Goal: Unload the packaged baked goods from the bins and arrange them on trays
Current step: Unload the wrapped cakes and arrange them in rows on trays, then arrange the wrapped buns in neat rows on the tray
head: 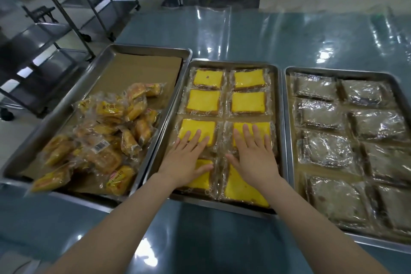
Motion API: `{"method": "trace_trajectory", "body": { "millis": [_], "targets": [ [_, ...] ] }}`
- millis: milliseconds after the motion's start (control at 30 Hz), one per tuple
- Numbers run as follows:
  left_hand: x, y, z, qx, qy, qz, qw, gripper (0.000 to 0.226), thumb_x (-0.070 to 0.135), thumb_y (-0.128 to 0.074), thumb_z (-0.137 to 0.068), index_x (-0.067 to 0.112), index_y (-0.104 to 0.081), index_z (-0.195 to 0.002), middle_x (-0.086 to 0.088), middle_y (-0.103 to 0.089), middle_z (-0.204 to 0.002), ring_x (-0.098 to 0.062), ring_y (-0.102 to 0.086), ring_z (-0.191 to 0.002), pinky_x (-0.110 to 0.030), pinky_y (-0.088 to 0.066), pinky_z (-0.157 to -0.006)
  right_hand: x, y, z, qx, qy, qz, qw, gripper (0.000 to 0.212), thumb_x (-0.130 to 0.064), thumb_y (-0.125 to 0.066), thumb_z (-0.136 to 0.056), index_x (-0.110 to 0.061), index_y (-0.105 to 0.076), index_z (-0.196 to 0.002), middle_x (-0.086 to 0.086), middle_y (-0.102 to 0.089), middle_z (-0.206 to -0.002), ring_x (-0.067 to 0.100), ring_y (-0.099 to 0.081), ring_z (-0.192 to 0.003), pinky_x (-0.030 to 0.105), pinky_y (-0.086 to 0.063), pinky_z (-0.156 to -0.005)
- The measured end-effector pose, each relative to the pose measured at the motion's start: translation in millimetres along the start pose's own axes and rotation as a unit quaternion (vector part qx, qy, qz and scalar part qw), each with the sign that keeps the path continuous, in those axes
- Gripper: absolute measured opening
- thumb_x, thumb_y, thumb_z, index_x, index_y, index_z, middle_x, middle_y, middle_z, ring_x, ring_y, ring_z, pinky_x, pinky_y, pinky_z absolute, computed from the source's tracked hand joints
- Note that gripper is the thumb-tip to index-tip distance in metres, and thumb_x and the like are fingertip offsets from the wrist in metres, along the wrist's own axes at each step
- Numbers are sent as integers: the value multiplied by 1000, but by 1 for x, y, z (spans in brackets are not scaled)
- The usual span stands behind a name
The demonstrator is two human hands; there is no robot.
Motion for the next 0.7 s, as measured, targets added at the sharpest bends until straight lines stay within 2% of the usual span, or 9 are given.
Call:
{"method": "trace_trajectory", "body": {
  "millis": [67, 200, 300, 467, 533, 700],
  "targets": [
    [-4, 16, 6, 27, -11, 2, 1000, 85, 78, -7, -74, 35, 17, -144, 6, 23, -153, -15, 25, -139, -34, 13, -111, -15, 10, -4, 1, 24, -36, 999, 72, -58, -23, -95, -22, 2, -152, 5, 5, -160, 24, 16, -145, 45, 5, -116],
    [-30, 50, 23, 82, -6, 2, 997, 78, 65, -26, -89, 33, 22, -141, 7, 26, -152, -12, 24, -140, -32, 13, -112, -58, 34, -15, 8, 78, -83, 993, 68, -52, -31, -97, -19, -9, -152, 0, 1, -160, 16, 10, -146, 36, 4, -115],
    [-61, 74, 46, 114, 2, 15, 993, 79, 62, -30, -90, 29, 18, -144, 7, 25, -151, -12, 21, -141, -31, 12, -112, -101, 53, -25, 18, 120, -95, 988, 64, -49, -37, -98, -19, -18, -151, 0, -9, -160, 16, 1, -146, 35, 1, -116],
    [-141, 106, 98, 163, 38, 10, 986, 79, 56, -33, -91, 31, 22, -141, 9, 23, -150, -10, 20, -141, -28, 14, -110, -197, 79, -41, 37, 167, -112, 979, 57, -45, -42, -97, -21, -32, -147, 1, -29, -155, 20, -16, -144, 30, -12, -114],
    [-177, 120, 123, 176, 51, -17, 983, 78, 55, -32, -92, 26, 19, -145, 6, 18, -153, -9, 21, -138, -28, 14, -111, -242, 86, -46, 42, 178, -120, 976, 53, -43, -46, -97, -21, -39, -144, 2, -35, -152, 21, -23, -143, 30, -17, -114],
    [-264, 150, 182, 205, 74, -2, 976, 75, 56, -28, -93, 23, 12, -147, 6, 14, -153, -7, 20, -136, -28, 14, -111, -334, 89, -56, 37, 164, -171, 971, 47, -45, -49, -94, -24, -50, -136, 1, -45, -145, 20, -38, -134, 34, -34, -109]
  ]
}}
Point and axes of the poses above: each hand's wrist, its own z-axis away from the middle knuckle, its own y-axis out of the back of the hand, x = y × z, the point moved 10 cm from there along -z, towards the middle knuckle
